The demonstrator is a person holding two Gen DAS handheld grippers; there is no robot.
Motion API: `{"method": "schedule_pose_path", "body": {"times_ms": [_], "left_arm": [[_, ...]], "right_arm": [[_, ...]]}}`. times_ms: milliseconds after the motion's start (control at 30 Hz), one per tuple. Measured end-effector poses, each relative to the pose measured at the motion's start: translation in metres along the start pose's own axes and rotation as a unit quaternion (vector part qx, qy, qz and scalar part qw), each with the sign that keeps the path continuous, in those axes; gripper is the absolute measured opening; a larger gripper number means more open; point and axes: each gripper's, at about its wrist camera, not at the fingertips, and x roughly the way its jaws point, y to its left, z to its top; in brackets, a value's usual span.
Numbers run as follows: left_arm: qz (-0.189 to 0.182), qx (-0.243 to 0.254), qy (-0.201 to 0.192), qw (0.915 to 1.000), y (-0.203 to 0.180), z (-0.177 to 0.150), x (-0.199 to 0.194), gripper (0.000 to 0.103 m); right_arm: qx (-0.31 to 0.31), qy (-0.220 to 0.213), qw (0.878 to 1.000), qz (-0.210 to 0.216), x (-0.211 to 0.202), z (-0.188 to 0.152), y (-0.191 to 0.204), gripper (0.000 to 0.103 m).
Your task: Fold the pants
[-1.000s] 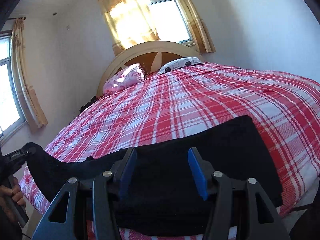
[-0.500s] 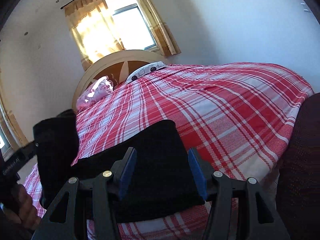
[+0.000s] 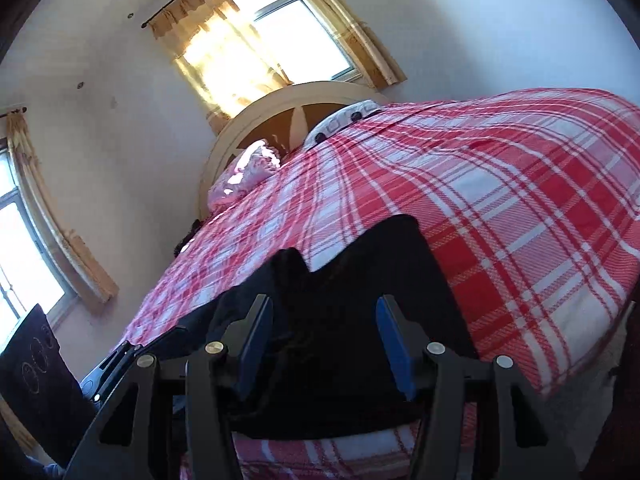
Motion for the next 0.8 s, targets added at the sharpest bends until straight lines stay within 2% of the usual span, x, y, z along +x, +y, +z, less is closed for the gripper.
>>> {"method": "schedule_pose_path", "body": {"times_ms": [67,133,233,300,333,500,600,667,800], "left_arm": [[0.032,-0.031,-0.001,0.999,0.024,0.0,-0.011,0.083],[0.072,-0.069,0.002,0.9951,0.05,-0.004,-0.018,0.084],[0.104,-0.12,0.02,0.9871,0.08,-0.013,-0.019,0.085],[0.115,-0.153,0.029,0.9811,0.095,-0.019,-0.017,0.085],[0.116,-0.164,0.031,0.9791,0.099,-0.021,-0.018,0.085],[0.118,-0.169,0.03,0.9781,0.096,-0.024,-0.013,0.085],[0.113,-0.167,0.031,0.9789,0.094,-0.024,-0.014,0.085],[0.112,-0.168,0.036,0.9788,0.095,-0.025,-0.01,0.085],[0.12,-0.17,0.038,0.9774,0.096,-0.024,-0.01,0.085]], "right_arm": [[0.003,0.016,0.999,0.029,0.012,0.004,0.002,0.06],[-0.001,0.026,0.999,0.025,0.025,0.005,0.001,0.06],[-0.001,0.051,0.998,0.028,0.05,0.004,-0.003,0.06],[0.006,0.071,0.997,0.033,0.066,-0.004,-0.003,0.06],[-0.004,0.067,0.997,0.03,0.067,-0.008,0.002,0.06],[-0.065,0.081,0.994,0.026,0.067,-0.019,0.027,0.057],[-0.08,0.086,0.993,0.017,0.069,-0.024,0.033,0.051],[-0.078,0.083,0.993,0.009,0.071,-0.025,0.032,0.035],[-0.109,0.083,0.991,-0.007,0.07,-0.027,0.044,0.024]]}}
